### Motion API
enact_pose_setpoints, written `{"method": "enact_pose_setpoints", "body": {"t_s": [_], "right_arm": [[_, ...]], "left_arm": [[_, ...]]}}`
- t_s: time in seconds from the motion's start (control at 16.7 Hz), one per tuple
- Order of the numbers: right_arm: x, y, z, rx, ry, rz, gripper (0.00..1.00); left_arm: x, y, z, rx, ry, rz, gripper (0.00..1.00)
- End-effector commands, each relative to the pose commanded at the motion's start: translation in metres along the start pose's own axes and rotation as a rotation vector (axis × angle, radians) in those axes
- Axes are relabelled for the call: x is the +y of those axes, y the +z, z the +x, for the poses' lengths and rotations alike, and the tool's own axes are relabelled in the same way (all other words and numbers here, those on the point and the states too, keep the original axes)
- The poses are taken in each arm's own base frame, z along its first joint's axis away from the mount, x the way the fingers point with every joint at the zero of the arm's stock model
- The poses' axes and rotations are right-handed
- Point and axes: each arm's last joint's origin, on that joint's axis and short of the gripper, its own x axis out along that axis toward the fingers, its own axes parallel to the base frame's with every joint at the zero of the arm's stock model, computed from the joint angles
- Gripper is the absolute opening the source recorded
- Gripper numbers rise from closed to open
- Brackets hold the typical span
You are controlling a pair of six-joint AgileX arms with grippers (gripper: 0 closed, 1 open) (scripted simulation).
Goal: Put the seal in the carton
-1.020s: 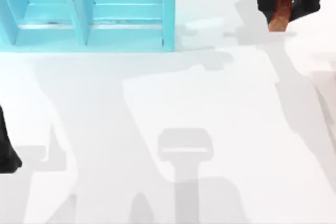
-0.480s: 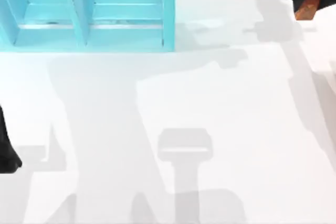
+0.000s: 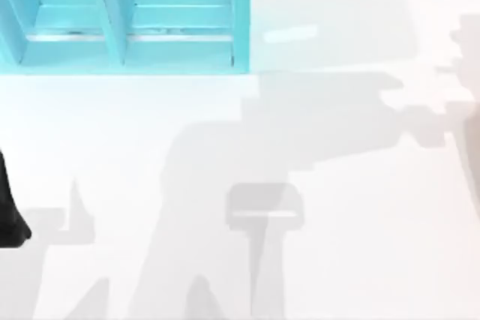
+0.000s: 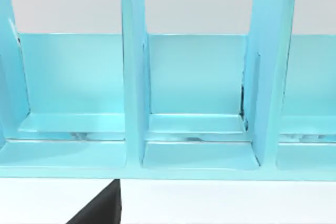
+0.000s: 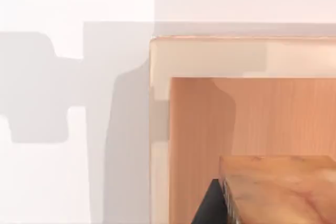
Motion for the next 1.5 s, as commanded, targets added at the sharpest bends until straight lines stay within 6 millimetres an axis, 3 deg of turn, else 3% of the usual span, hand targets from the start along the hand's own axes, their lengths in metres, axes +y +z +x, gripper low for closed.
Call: {"method": "enact_pose_setpoints", "body": {"t_s": [0.3, 0.48, 0.6, 1.02, 1.5], "right_arm": [[-0.056, -0.082, -0.007, 0.033, 0.017, 0.005, 0.00], [-0.076, -0.124, -0.012, 0.005, 0.013, 0.006, 0.00], [-0.085, -0.141, -0.017, -0.019, 0.003, 0.005, 0.00], [-0.087, -0.146, -0.016, -0.022, 0.001, 0.002, 0.00], [-0.088, -0.146, 0.033, -0.039, -0.007, 0.001, 0.00]], "left_arm": [[0.000, 0.000, 0.000, 0.000, 0.000, 0.000, 1.00], [0.000, 0.000, 0.000, 0.000, 0.000, 0.000, 1.00], [0.000, 0.000, 0.000, 0.000, 0.000, 0.000, 1.00], [0.000, 0.000, 0.000, 0.000, 0.000, 0.000, 1.00], [0.000, 0.000, 0.000, 0.000, 0.000, 0.000, 1.00]]}}
